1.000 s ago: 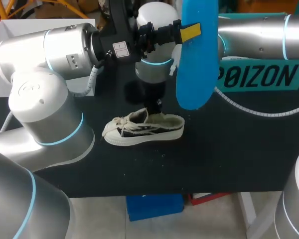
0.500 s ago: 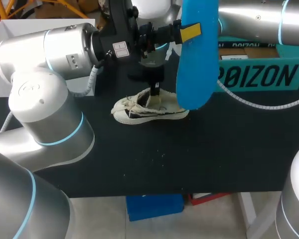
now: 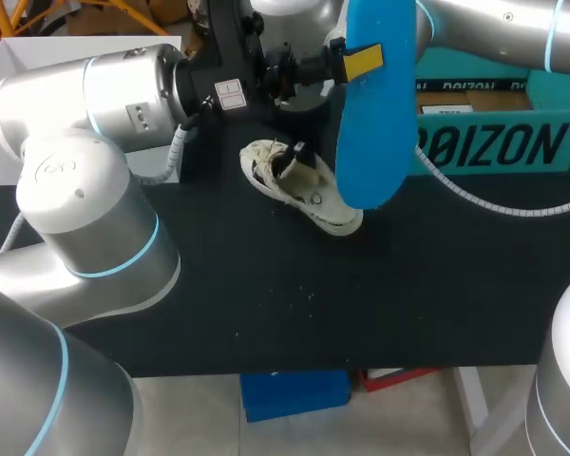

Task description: Take the shoe out of the shoebox, open the shoe tongue, remove and reinsert the insole, then place the shoe into the shoebox

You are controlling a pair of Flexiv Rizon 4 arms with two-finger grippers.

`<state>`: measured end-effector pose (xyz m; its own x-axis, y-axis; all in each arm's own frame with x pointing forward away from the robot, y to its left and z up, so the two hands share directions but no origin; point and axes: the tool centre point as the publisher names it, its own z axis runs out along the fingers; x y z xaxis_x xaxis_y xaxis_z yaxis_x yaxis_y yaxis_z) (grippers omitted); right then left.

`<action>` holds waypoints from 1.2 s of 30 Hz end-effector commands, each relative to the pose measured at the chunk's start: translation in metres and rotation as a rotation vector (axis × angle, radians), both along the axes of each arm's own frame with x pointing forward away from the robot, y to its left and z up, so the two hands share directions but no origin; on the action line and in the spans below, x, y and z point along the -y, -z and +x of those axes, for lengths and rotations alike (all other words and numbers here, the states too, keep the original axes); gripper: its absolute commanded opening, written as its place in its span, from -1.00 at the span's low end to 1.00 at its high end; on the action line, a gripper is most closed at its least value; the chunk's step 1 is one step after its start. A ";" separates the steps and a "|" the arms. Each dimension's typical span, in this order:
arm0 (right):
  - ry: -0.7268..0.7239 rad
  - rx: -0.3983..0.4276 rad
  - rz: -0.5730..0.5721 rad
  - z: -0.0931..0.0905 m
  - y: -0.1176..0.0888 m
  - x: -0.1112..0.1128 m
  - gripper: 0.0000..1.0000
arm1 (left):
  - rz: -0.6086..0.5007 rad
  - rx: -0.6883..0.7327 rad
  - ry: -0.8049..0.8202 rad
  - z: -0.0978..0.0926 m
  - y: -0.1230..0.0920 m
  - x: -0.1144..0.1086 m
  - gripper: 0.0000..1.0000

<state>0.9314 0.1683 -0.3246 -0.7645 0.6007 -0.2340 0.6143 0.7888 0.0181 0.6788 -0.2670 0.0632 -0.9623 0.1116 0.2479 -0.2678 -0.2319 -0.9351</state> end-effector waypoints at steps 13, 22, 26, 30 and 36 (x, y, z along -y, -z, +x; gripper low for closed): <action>0.832 0.107 0.070 -0.009 0.002 -0.004 -1.00 | 0.002 -0.001 -0.003 0.000 -0.001 0.002 -1.00; 0.865 0.136 0.049 -0.010 0.008 -0.018 -1.00 | 0.002 -0.001 -0.003 0.000 -0.001 0.002 -1.00; 0.860 0.124 0.035 -0.014 0.028 -0.026 -1.00 | 0.002 -0.001 -0.003 0.000 -0.001 0.002 -1.00; 0.830 0.126 0.031 -0.019 0.047 -0.033 -1.00 | 0.002 -0.001 -0.003 0.000 -0.001 0.002 -1.00; 0.769 0.159 0.049 -0.021 0.063 -0.034 -0.26 | 0.002 -0.001 -0.003 0.000 -0.001 0.002 -1.00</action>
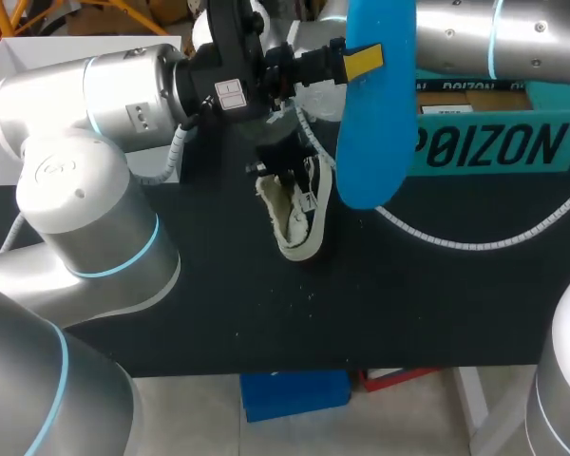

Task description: Take the shoe out of the shoebox, open the shoe tongue, remove and reinsert the insole, then place the shoe into the shoebox

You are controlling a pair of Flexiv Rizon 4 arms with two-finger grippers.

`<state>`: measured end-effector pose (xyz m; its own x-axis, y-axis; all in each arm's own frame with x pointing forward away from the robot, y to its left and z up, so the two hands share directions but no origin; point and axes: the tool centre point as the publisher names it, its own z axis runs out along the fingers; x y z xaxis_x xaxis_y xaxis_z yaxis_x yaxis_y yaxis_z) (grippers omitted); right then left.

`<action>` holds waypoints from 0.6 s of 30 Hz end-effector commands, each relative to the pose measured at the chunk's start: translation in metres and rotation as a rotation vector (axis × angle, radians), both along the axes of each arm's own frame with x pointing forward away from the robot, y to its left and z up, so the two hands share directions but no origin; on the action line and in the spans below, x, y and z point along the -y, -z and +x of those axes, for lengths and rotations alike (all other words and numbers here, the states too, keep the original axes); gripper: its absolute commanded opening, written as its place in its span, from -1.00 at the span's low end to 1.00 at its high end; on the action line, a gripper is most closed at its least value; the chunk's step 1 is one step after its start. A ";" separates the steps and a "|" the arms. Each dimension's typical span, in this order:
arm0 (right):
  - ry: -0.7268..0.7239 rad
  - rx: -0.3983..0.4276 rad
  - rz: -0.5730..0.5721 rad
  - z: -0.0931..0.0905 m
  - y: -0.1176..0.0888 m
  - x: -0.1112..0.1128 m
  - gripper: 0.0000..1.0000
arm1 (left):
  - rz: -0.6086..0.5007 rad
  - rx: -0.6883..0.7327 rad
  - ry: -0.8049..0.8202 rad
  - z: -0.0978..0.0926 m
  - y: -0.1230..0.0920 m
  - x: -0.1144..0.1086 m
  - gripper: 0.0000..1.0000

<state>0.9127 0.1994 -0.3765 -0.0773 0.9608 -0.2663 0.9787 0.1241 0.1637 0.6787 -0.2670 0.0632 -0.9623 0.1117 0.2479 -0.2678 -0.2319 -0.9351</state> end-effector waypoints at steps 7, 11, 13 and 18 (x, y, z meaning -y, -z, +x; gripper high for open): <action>-0.025 0.039 0.022 0.001 0.000 0.011 1.00 | 0.002 -0.001 -0.003 0.000 -0.001 0.002 -1.00; -0.023 0.042 0.084 0.004 -0.011 0.018 1.00 | 0.002 -0.001 -0.003 0.000 -0.001 0.002 -1.00; -0.022 0.037 0.119 0.004 -0.016 0.021 1.00 | 0.002 -0.001 -0.003 0.000 -0.001 0.002 -1.00; -0.002 0.012 0.318 0.005 -0.030 0.028 1.00 | 0.002 -0.001 -0.003 0.000 -0.001 0.002 -1.00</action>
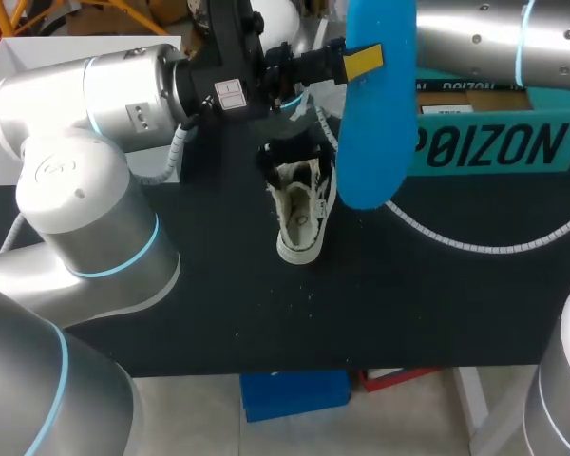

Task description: Take the shoe out of the shoebox, open the shoe tongue, remove and reinsert the insole, then place the shoe into the shoebox

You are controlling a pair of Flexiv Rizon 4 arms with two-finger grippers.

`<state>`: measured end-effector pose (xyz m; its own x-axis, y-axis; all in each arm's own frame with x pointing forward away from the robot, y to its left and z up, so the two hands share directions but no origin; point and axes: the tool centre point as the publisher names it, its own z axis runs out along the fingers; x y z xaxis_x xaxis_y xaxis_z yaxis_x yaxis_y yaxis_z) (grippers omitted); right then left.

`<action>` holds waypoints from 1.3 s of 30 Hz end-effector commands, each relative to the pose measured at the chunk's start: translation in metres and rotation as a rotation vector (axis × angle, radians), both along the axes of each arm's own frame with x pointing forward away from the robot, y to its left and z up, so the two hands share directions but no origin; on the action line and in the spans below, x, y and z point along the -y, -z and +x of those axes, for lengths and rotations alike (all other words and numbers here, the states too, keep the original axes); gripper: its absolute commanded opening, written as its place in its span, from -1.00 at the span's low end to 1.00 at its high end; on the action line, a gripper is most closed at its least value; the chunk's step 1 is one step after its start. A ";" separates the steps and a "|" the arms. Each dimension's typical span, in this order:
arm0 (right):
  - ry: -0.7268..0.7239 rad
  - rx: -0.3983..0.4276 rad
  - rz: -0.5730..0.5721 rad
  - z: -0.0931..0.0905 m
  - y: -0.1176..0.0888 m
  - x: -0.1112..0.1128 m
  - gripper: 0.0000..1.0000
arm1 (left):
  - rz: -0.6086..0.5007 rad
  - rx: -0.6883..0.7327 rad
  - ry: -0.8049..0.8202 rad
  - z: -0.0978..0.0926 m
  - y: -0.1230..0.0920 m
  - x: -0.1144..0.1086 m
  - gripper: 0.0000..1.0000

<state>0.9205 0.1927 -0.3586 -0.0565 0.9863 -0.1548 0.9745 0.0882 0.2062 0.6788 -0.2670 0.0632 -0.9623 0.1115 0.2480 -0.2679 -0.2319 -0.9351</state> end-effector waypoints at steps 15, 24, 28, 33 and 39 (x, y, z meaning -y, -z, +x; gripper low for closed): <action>-0.167 -0.082 0.676 -0.007 -0.043 0.020 1.00 | 0.002 -0.001 -0.003 0.000 -0.001 0.002 -1.00; -0.167 -0.082 0.676 -0.007 -0.043 0.020 1.00 | 0.002 -0.001 -0.003 0.000 -0.001 0.002 -1.00; -0.116 -0.162 0.823 -0.009 -0.048 0.031 1.00 | 0.002 -0.001 -0.003 0.000 -0.001 0.002 -1.00; -0.077 -0.182 0.955 -0.008 -0.065 0.037 1.00 | 0.002 -0.001 -0.003 0.000 -0.001 0.002 -1.00; -0.063 -0.192 1.062 -0.004 -0.072 0.037 1.00 | 0.002 -0.001 -0.003 0.000 -0.001 0.002 -1.00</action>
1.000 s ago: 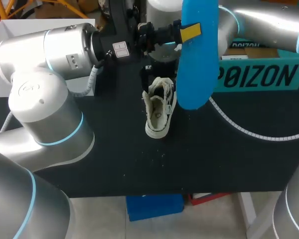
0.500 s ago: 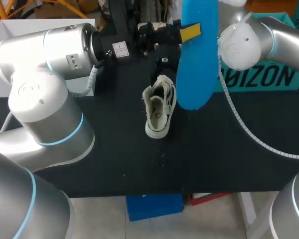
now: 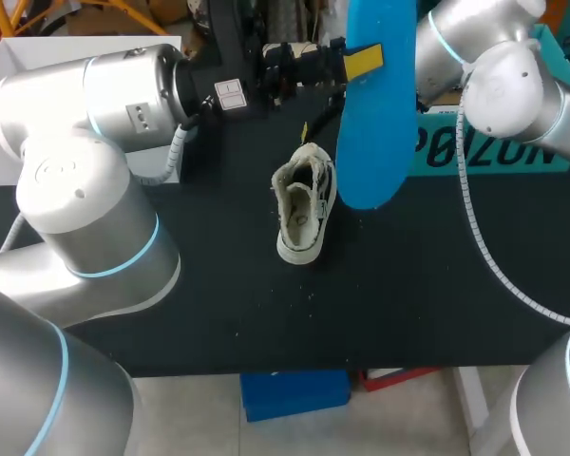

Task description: Take the shoe out of the shoebox, open the shoe tongue, remove and reinsert the insole, then place the shoe into the shoebox

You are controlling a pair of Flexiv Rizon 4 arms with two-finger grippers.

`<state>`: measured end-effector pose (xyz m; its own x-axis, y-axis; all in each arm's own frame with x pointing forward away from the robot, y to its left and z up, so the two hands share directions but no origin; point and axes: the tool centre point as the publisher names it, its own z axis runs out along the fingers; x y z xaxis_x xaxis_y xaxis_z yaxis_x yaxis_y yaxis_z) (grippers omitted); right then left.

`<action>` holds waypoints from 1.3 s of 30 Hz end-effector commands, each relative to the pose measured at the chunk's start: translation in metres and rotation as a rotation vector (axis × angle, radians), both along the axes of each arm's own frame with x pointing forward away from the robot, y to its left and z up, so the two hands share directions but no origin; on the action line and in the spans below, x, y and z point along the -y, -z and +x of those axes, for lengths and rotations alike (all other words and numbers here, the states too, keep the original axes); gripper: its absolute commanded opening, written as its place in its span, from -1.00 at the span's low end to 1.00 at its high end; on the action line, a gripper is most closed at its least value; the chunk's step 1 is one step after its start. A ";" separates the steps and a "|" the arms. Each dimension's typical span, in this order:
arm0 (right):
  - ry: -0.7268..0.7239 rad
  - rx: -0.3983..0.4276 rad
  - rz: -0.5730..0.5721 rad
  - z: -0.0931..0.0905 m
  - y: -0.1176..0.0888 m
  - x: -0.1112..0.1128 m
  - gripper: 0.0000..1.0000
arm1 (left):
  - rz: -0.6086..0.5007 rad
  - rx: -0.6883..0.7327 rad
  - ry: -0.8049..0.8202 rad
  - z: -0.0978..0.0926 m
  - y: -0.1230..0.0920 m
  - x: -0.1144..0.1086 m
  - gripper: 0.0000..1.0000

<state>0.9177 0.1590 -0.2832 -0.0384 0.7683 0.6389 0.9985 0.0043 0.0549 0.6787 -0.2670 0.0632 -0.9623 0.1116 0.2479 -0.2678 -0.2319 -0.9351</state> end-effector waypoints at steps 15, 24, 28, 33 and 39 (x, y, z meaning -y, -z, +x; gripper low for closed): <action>-0.027 0.003 0.295 -0.003 -0.009 -0.004 1.00 | 0.321 0.964 -0.213 0.004 0.035 0.001 -1.00; -0.027 0.003 0.295 -0.003 -0.009 -0.004 1.00 | 0.321 0.964 -0.213 0.004 0.035 0.001 -1.00; -0.026 0.001 0.299 -0.004 -0.009 -0.002 1.00 | 0.352 1.215 -0.212 -0.015 0.031 0.009 -1.00; -0.013 0.003 0.332 -0.005 -0.007 0.010 1.00 | 0.323 1.430 -0.255 -0.041 0.070 0.015 -1.00; -0.014 0.042 0.389 -0.008 -0.010 0.014 1.00 | 0.447 1.614 -0.269 -0.056 0.111 0.019 -1.00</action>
